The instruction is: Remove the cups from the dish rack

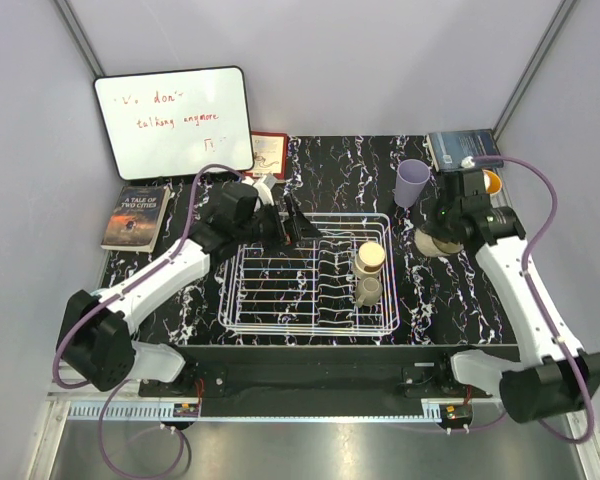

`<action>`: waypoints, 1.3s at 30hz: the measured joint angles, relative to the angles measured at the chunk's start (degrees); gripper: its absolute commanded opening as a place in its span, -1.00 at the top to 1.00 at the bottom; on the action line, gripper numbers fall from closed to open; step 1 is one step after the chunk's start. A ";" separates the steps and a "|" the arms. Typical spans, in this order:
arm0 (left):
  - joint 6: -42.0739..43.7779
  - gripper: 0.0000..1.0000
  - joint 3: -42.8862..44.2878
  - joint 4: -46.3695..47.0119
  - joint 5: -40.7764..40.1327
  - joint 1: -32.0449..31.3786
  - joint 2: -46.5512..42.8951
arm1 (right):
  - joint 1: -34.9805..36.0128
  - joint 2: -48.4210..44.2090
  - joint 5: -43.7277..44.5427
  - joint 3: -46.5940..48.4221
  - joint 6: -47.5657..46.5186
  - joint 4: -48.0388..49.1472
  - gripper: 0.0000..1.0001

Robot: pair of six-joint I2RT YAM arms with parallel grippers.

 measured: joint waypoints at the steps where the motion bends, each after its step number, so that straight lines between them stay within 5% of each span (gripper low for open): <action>1: 0.66 -0.98 0.66 -1.75 -1.38 0.00 -0.26 | -2.38 1.62 0.96 0.00 -0.13 -0.98 1.00; 19: 3.82 -0.97 1.31 -10.78 -8.48 0.22 -2.82 | -24.98 21.75 8.94 1.51 6.01 -0.59 1.00; 39: 4.90 -0.97 -0.31 -13.62 -8.98 0.22 -2.95 | -27.04 44.50 10.69 17.07 8.61 2.86 1.00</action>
